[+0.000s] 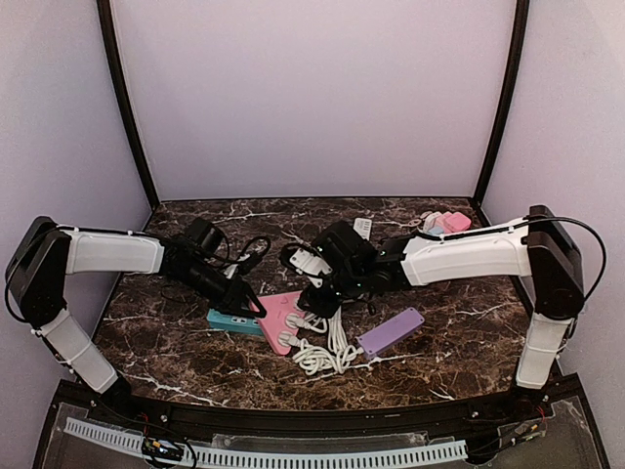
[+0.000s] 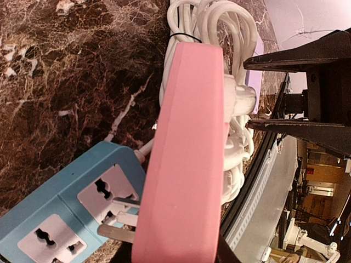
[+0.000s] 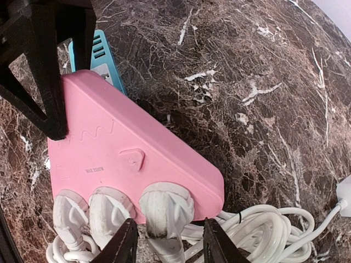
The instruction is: Pull the plug off the socket
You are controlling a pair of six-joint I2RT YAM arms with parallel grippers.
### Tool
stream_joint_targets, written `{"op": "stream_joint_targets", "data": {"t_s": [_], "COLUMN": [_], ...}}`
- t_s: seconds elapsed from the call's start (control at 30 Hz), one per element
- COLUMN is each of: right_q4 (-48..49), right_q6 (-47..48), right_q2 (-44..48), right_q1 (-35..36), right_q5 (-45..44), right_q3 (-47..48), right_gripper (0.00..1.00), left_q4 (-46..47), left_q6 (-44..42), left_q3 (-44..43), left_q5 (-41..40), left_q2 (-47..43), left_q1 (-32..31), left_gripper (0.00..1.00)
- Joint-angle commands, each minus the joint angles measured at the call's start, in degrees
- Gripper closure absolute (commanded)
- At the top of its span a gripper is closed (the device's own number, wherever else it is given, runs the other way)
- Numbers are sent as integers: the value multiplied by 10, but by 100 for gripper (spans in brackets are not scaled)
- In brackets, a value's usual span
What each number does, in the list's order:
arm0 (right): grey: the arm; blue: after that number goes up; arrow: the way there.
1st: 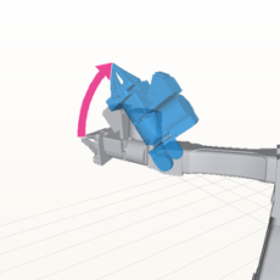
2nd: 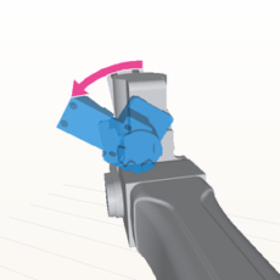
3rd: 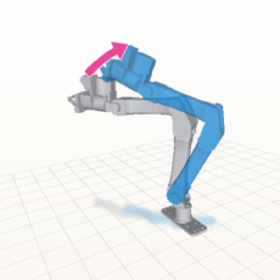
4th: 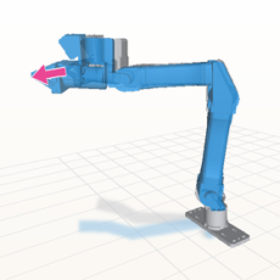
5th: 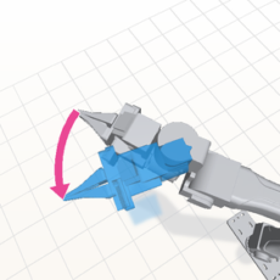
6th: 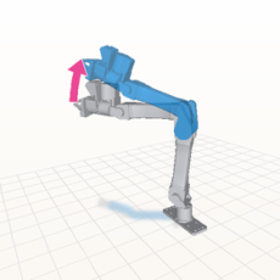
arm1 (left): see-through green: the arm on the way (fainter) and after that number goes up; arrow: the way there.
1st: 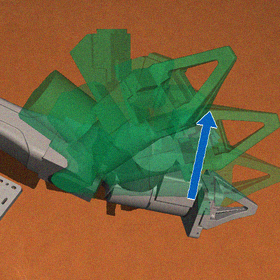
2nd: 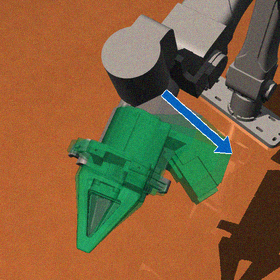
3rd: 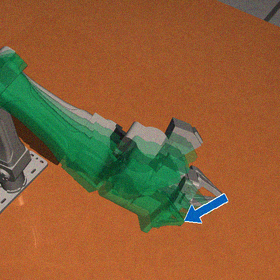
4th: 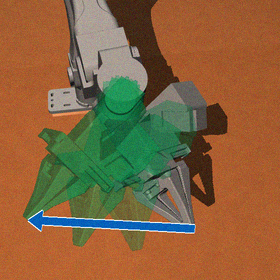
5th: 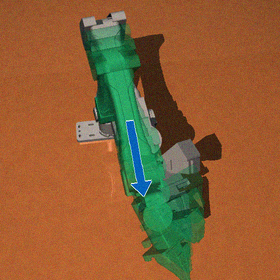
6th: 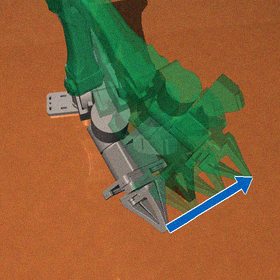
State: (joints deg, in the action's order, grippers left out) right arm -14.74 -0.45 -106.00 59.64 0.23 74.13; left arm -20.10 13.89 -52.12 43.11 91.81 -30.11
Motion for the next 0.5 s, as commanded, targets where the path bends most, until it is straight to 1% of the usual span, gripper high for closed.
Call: {"op": "stream_joint_targets", "data": {"t_s": [0.0, 0.17, 0.33, 0.47], "right_q4": [15, 23, 34, 38], "right_q6": [17, 20, 24, 29], "right_q2": [-20, -27, -27, -30], "right_q1": [9, 11, 11, 13], "right_q5": [-5, -5, -7, -5], "right_q3": [0, -1, -4, -2], "right_gripper": [59, 59, 67, 69], "left_q4": [-8, -10, -10, -11], "left_q6": [-13, -13, -13, -14], "left_q3": [-3, -4, -4, -4], "left_q5": [-21, -22, -22, -21], "left_q2": [14, 15, 15, 16], "left_q1": [-6, -6, -6, -6], "left_gripper": [75, 75, 76, 75]}}
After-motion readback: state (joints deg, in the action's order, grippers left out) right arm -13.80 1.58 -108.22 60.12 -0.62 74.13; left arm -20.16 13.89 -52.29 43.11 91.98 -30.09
